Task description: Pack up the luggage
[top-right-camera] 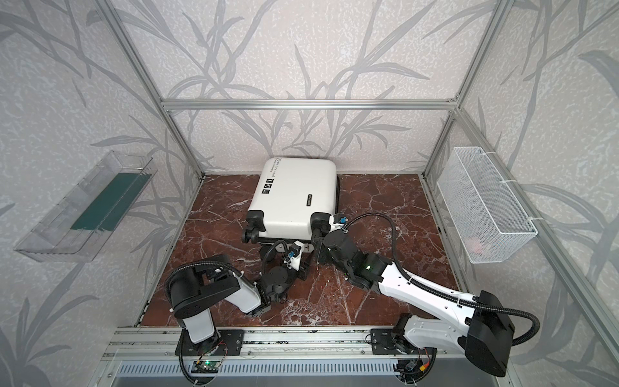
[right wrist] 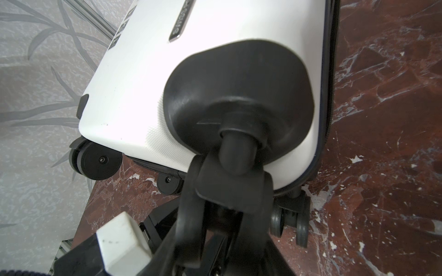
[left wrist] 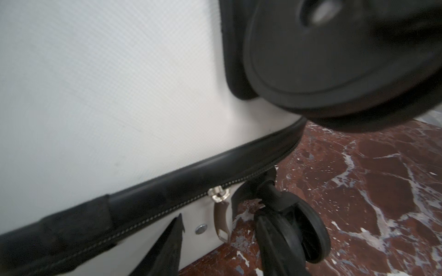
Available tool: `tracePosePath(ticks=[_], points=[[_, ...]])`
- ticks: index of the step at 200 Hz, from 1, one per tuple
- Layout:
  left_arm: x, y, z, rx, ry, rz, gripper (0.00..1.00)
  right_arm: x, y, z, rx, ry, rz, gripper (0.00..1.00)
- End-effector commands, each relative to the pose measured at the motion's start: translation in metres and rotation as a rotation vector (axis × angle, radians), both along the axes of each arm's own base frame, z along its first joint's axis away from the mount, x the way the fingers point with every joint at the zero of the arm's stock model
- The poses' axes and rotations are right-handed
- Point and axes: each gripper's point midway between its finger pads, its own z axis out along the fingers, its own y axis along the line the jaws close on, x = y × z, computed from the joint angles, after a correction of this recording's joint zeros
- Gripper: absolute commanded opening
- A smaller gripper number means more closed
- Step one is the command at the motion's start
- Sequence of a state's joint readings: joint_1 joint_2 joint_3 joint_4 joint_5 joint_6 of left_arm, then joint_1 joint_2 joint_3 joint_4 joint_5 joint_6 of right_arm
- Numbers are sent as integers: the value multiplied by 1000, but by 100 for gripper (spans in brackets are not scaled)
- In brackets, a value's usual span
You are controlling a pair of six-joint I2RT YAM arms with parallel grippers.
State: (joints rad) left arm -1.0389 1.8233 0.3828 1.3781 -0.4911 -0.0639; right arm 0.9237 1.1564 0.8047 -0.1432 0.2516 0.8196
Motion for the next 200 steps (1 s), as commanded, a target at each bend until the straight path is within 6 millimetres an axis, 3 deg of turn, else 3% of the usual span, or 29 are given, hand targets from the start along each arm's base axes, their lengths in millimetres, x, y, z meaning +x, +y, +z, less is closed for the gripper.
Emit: tracePosePath(ticks=[1, 80, 138, 181, 200], points=[[8, 2, 7, -44, -20, 58, 44, -11, 15, 17, 39, -40, 99, 17], [20, -6, 5, -51, -25, 98, 39, -11, 13, 19, 29, -40, 93, 16], [27, -3, 3, -53, -28, 139, 25, -10, 15, 19, 26, -37, 97, 14], [24, -6, 9, -50, -37, 104, 11, -9, 16, 18, 22, -37, 99, 13], [21, -6, 9, -52, -33, 88, 9, -9, 17, 18, 24, -38, 100, 13]])
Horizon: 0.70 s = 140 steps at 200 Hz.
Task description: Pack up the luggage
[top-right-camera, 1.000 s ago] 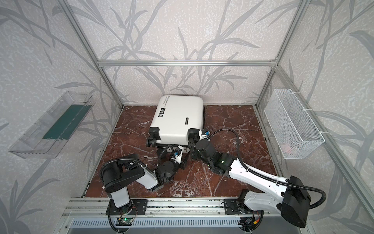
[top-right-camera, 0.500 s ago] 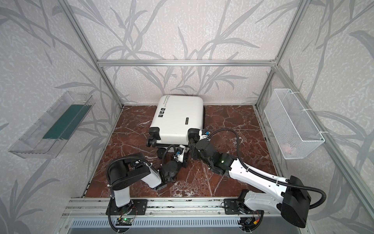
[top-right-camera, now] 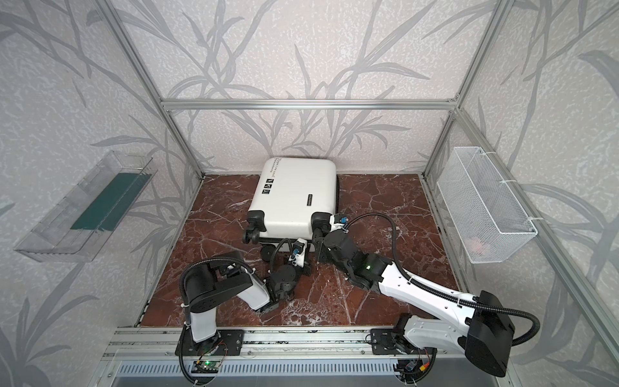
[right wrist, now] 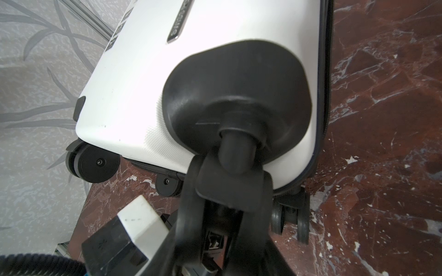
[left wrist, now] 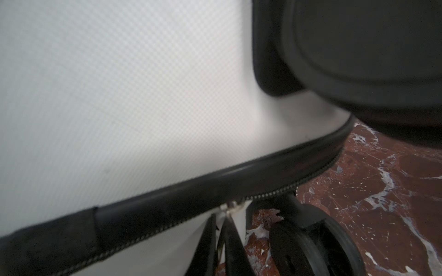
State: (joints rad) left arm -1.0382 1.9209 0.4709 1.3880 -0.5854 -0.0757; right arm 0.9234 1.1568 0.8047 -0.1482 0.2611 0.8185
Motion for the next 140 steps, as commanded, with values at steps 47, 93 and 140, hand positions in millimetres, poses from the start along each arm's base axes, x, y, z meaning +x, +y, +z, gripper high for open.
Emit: tracePosePath(ticks=[47, 93, 140], points=[[-7, -14, 20, -58, -24, -107, 0, -10, 20, 21, 39, -35, 111, 11], [-31, -53, 34, -91, -35, -349, 0, -11, 23, 23, 47, -37, 118, 10], [-38, -86, 44, -136, -42, -483, 0, -12, 23, 20, 43, -29, 118, 9]])
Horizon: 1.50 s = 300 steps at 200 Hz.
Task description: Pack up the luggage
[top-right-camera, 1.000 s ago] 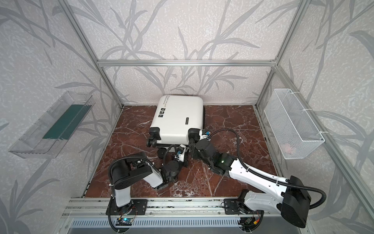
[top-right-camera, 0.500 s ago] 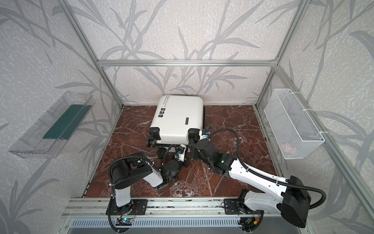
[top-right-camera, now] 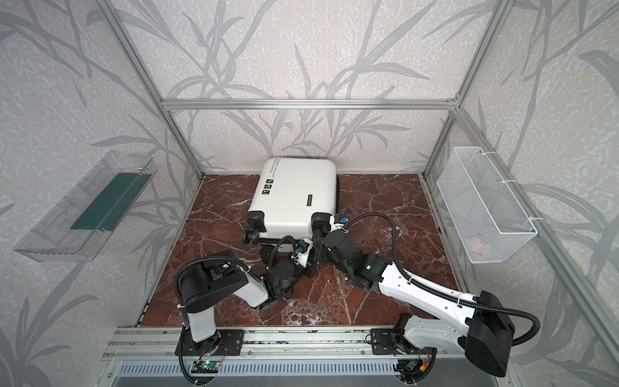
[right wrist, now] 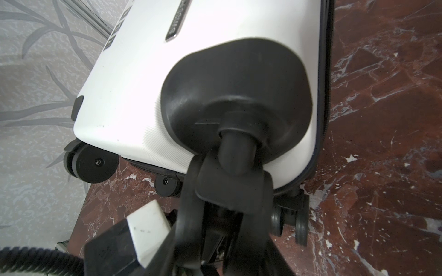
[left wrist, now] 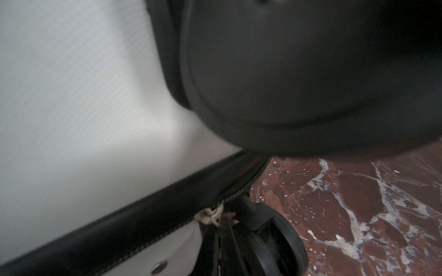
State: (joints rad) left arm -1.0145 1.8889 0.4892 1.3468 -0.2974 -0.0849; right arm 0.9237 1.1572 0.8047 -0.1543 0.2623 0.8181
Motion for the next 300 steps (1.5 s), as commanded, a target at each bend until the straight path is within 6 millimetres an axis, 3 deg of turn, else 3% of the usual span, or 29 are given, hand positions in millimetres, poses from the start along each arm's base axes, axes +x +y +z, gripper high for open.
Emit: tracePosePath(ticks=[1, 33, 88, 120, 164, 218, 241, 279, 300], points=[[-23, -47, 37, -113, -65, -221, 0, -11, 24, 21, 49, -32, 119, 9], [-25, -53, 38, -124, -58, -246, 1, -12, 21, 19, 44, -30, 112, 9], [-22, -22, 35, -125, -29, -138, 24, -9, 15, 14, 27, -24, 77, 14], [-30, 2, 35, -111, -26, -102, 36, -8, 8, 13, 30, -31, 48, 29], [-41, 33, 39, -125, -17, -66, 41, -9, 4, 26, 43, -44, 49, 54], [-47, 49, 53, -116, -16, -48, 48, -9, -8, 28, 37, -43, 36, 74], [-48, 52, 54, -66, 0, -44, 49, -5, -29, 33, 33, -47, 4, 82], [-52, 68, 72, -48, -14, -18, 50, 10, -94, 48, 76, -43, -112, 85], [-50, 82, 87, -54, 4, 40, 51, 19, -132, 40, 91, -9, -205, 84]])
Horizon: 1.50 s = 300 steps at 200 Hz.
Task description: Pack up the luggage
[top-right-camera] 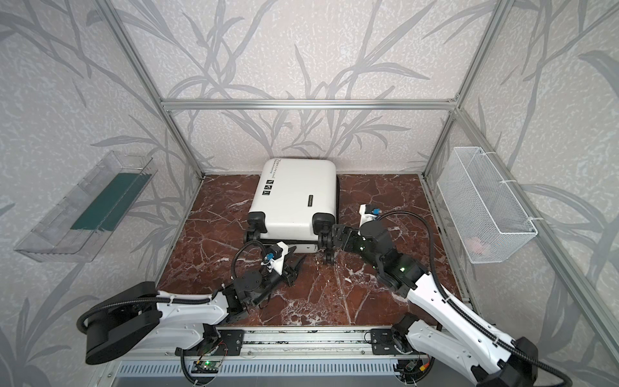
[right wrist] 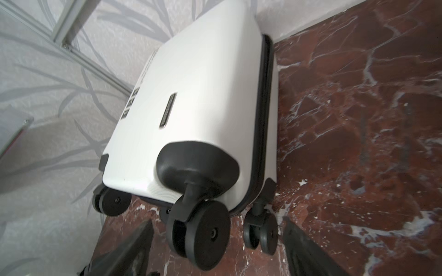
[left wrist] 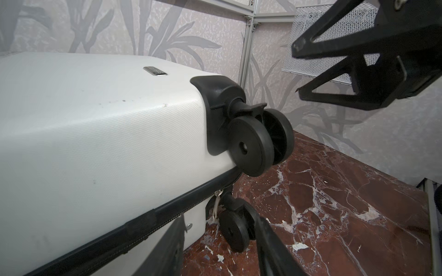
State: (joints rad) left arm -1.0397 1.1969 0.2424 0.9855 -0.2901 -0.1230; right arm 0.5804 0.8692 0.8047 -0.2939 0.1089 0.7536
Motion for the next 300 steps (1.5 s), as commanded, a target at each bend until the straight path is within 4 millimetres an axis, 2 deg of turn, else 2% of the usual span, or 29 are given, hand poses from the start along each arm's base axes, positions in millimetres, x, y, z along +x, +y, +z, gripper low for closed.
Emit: tracePosePath(ticks=[1, 17, 35, 62, 94, 119, 159, 198, 245, 300], points=[[4, 16, 7, 48, 29, 71, 52, -3, -30, -22, -8, 82, -27, 84], [6, 27, 21, 62, 55, 120, 54, 2, -50, -40, 14, 130, -79, 83], [9, 41, 37, 71, 75, 176, 61, 6, -60, -64, 31, 178, -104, 78], [21, 62, 56, 63, 124, 248, 69, 11, -55, -95, 34, 232, -83, 64], [40, 80, 70, 58, 159, 291, 74, 19, -43, -135, 30, 317, -34, 46], [54, 94, 79, 47, 175, 331, 79, 28, -27, -159, 42, 356, 7, 42], [68, 102, 95, 23, 189, 329, 82, 36, -1, -187, 27, 393, 43, 39], [81, 111, 98, 12, 233, 354, 85, 33, 25, -213, 21, 427, 70, 38], [90, 119, 100, 0, 258, 369, 86, 16, 64, -223, 6, 418, 126, 35], [92, 121, 97, -26, 281, 350, 92, -5, 137, -225, 19, 401, 259, 34]])
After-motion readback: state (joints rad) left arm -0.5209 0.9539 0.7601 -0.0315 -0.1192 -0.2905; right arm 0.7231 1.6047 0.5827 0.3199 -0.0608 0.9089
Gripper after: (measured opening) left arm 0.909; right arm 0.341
